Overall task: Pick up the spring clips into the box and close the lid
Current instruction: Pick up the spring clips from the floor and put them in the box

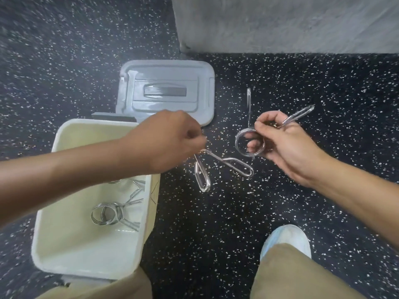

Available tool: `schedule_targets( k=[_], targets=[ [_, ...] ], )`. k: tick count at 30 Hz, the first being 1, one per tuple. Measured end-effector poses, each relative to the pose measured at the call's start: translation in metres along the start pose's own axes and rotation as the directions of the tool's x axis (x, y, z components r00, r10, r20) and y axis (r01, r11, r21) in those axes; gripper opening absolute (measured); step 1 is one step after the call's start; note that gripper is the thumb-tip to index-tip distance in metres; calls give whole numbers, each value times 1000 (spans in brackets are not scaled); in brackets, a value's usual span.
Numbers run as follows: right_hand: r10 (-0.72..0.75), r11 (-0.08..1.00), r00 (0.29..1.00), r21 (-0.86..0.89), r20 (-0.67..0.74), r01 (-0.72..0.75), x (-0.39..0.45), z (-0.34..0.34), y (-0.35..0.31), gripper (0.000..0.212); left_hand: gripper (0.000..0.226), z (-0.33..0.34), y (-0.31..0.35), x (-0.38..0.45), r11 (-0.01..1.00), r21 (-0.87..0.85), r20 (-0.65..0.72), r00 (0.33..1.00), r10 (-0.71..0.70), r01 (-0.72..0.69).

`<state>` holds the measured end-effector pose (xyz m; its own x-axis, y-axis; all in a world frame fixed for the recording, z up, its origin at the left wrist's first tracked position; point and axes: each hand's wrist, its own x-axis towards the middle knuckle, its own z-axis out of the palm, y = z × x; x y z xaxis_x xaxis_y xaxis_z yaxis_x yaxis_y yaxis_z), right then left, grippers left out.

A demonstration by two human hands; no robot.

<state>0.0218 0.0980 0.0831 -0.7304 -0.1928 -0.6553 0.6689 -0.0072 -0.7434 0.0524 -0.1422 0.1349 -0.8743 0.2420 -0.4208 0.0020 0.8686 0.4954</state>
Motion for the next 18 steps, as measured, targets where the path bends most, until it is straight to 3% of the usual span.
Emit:
schedule_targets(
  k=[5, 11, 18],
  targets=[
    [-2, 998, 993, 68, 116, -6, -10, 25, -6, 17, 57, -23, -13, -30, 997, -38, -88, 994, -67, 64],
    [-38, 998, 969, -35, 242, 48, -21, 54, -14, 21, 64, -38, -40, -68, 995, 36, -184, 979, -89, 98],
    [21, 989, 873, -138, 487, 54, -37, 83, -13, 47, 66, -46, -78, -104, 983, 136, -238, 967, -90, 125]
  ],
)
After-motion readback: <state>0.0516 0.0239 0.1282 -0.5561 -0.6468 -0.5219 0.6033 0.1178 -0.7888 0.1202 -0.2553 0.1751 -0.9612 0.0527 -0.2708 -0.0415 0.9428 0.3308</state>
